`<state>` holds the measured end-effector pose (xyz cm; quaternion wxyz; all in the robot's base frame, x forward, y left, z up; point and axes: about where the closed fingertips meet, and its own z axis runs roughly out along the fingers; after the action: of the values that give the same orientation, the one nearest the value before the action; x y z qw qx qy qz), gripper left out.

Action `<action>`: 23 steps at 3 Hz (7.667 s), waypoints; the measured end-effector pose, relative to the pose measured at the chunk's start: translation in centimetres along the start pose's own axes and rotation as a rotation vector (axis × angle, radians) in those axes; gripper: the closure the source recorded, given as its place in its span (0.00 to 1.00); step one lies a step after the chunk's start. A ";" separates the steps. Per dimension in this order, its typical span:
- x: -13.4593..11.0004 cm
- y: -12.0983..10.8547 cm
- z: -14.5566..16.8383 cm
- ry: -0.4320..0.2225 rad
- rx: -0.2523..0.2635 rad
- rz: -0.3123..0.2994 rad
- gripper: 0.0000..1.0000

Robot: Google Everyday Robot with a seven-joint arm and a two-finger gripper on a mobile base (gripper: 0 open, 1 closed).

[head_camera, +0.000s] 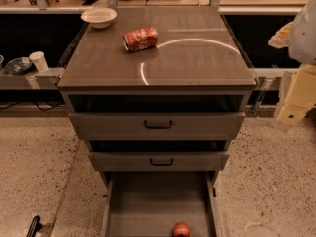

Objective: Pick apple from bottom drawer and place on counter

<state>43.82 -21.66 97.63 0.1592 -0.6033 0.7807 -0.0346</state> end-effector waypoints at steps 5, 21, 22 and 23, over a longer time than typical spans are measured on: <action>8.0 10.5 16.5 0.092 -0.122 -0.008 0.00; 5.9 19.5 68.7 -0.311 -0.340 -0.831 0.06; 4.6 20.3 70.1 -0.328 -0.322 -0.961 0.08; 4.5 20.4 70.4 -0.334 -0.316 -1.007 0.00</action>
Offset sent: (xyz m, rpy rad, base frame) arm -0.0274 -0.0100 -0.1445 0.0843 0.0473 0.0202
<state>44.26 -10.69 25.06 0.1521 -0.9160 0.3554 0.1073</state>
